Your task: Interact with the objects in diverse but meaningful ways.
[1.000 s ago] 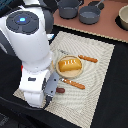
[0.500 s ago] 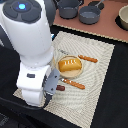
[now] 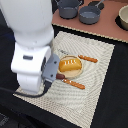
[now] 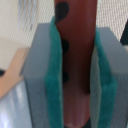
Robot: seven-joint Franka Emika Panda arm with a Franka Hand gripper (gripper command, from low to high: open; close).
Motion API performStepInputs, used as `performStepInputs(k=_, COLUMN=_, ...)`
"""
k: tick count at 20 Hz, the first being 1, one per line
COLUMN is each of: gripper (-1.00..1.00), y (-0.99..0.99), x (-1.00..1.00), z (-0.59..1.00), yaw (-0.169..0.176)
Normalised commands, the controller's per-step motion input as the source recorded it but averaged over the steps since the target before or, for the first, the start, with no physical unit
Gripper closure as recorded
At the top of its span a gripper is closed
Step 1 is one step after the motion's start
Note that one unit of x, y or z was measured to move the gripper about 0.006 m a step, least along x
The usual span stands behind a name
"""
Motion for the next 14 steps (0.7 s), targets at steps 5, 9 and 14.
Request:
performStepInputs(k=5, gripper=1.0, y=0.52, x=-0.53, z=0.35, yaw=-0.004)
performStepInputs(k=9, gripper=1.0, y=0.52, x=-0.57, z=0.22, yaw=0.0)
performStepInputs(k=14, gripper=1.0, y=0.55, x=-0.55, z=0.17, yaw=0.0)
